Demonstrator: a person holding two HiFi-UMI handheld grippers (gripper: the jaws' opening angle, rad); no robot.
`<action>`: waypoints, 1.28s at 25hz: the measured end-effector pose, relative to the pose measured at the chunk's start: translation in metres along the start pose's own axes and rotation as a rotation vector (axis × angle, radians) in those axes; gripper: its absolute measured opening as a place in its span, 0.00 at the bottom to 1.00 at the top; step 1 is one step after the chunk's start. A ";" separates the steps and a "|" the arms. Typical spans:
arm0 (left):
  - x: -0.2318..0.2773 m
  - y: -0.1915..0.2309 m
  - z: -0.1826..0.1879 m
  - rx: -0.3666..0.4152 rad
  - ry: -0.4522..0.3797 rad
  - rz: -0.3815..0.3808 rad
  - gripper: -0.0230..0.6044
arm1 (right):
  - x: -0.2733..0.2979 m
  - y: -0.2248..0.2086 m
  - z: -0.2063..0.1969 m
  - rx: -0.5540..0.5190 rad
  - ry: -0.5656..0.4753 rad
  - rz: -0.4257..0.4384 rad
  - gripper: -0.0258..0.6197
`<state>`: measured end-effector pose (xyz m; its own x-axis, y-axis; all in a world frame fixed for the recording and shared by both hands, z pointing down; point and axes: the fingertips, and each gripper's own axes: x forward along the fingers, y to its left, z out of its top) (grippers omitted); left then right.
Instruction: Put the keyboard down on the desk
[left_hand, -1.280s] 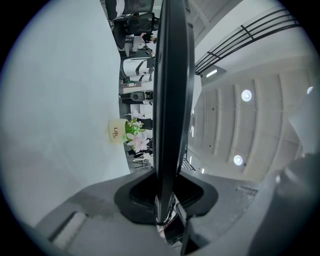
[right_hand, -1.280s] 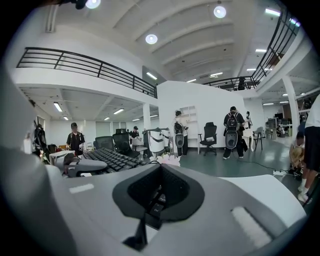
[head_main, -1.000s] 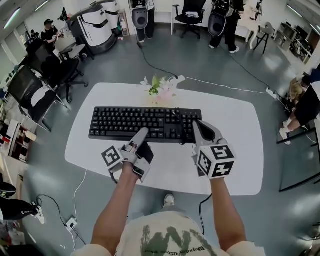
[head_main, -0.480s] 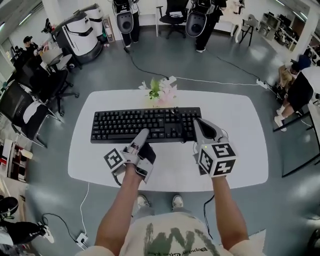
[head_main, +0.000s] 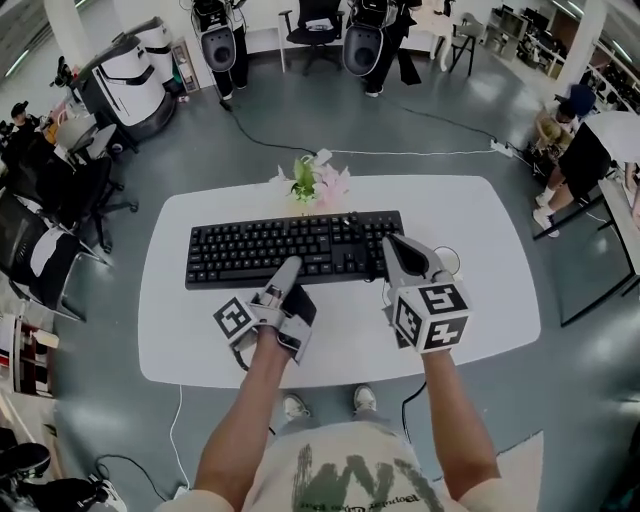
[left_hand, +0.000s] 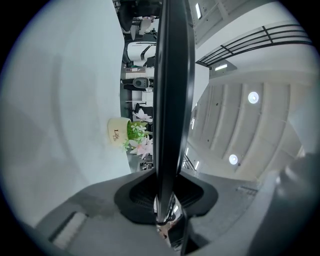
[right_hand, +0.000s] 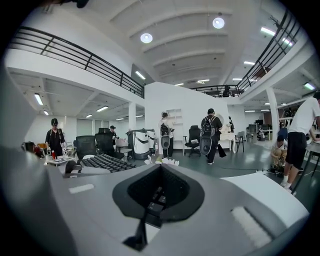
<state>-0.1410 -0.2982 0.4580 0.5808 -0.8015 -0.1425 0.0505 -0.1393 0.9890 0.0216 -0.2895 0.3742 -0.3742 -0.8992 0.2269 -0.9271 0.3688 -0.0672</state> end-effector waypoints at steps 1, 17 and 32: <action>0.002 0.003 0.000 0.000 0.003 0.005 0.18 | 0.001 -0.001 -0.001 -0.001 0.004 -0.005 0.04; 0.013 0.067 -0.016 -0.061 0.019 0.087 0.18 | 0.007 -0.011 -0.023 0.022 0.057 -0.023 0.04; 0.015 0.118 -0.024 -0.116 0.011 0.183 0.18 | 0.011 -0.017 -0.050 0.029 0.115 -0.016 0.04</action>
<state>-0.1069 -0.3129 0.5731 0.5980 -0.8005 0.0397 0.0361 0.0763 0.9964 0.0344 -0.2935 0.4267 -0.3554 -0.8716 0.3377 -0.9339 0.3459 -0.0902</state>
